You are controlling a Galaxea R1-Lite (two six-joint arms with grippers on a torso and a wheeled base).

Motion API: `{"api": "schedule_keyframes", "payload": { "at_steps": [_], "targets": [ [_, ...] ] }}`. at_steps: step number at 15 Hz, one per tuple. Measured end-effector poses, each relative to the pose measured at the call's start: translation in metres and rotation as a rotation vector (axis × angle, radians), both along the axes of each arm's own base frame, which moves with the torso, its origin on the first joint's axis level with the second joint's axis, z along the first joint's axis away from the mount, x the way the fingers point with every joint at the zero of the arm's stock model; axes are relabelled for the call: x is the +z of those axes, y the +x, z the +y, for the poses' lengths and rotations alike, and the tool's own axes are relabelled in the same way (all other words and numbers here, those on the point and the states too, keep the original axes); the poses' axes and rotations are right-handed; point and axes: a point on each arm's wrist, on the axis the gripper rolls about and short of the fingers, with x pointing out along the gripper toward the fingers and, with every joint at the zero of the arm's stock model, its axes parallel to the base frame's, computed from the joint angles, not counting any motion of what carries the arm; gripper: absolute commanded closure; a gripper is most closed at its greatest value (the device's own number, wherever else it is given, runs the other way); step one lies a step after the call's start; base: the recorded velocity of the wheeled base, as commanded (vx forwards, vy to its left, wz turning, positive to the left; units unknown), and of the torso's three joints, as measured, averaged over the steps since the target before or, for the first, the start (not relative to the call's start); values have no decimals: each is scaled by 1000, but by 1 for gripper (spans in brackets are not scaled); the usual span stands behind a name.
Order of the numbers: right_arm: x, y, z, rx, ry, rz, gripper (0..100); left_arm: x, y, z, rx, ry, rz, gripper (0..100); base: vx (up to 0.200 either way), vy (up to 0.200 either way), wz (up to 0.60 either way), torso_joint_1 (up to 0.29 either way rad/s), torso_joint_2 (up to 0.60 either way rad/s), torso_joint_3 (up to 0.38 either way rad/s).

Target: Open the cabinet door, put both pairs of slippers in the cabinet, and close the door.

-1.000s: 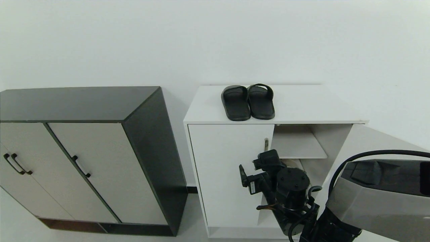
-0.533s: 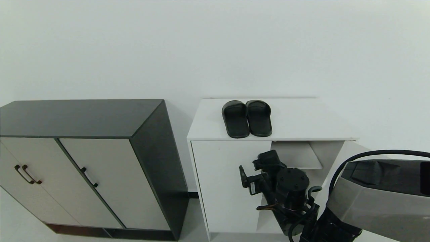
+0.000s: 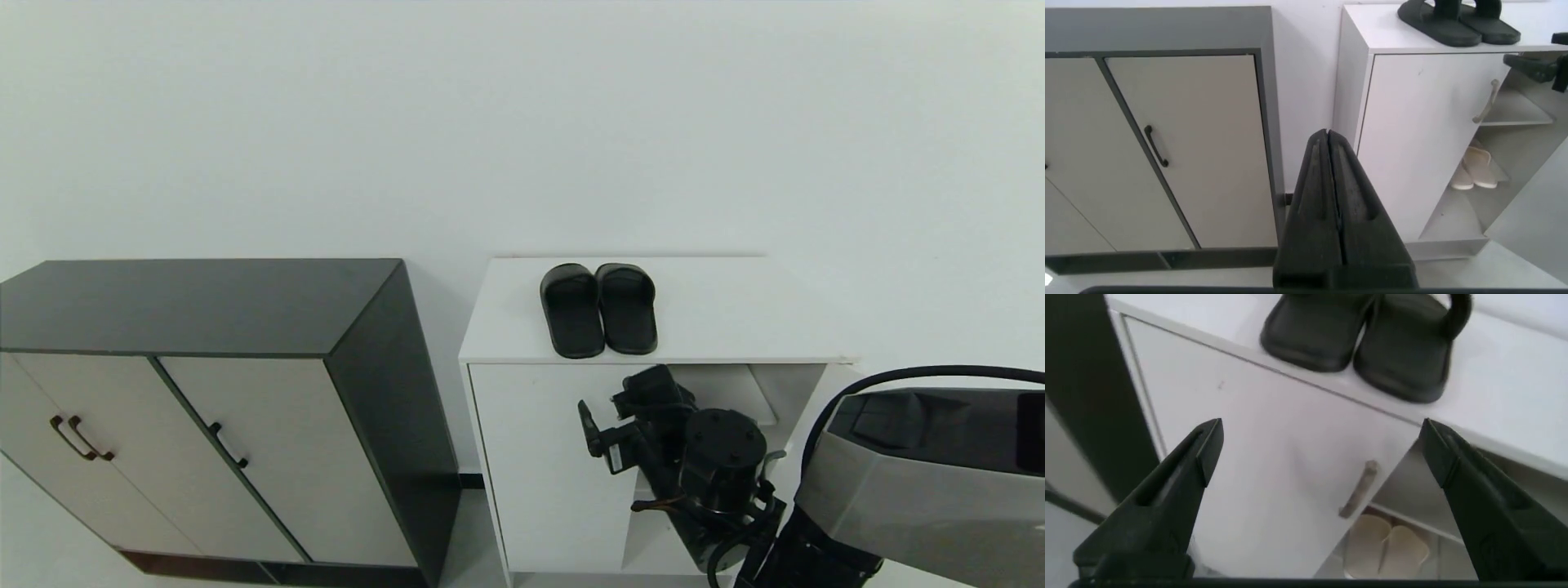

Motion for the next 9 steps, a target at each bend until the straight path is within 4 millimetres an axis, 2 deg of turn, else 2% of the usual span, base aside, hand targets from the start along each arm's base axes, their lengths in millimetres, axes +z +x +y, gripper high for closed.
{"api": "schedule_keyframes", "payload": {
  "at_steps": [2, 4, 7, 9],
  "targets": [
    [4, 3, 1, -6, -22, 0, 0, 0, 0, 0, 1, 6, 0, 100, 0, 0, 0, 0, 0, 0],
    [11, 10, 8, -11, -67, 72, 0, 0, 0, 0, 0, 17, 0, 100, 0, 0, 0, 0, 0, 0],
    [41, 18, 16, -41, -1, 194, 0, 0, 0, 0, -1, 18, 0, 100, 0, 0, 0, 0, 0, 0],
    [63, 24, 20, -146, 30, 295, 0, 0, 0, 0, -2, 13, 0, 100, 0, 0, 0, 0, 0, 0]
  ]
}}
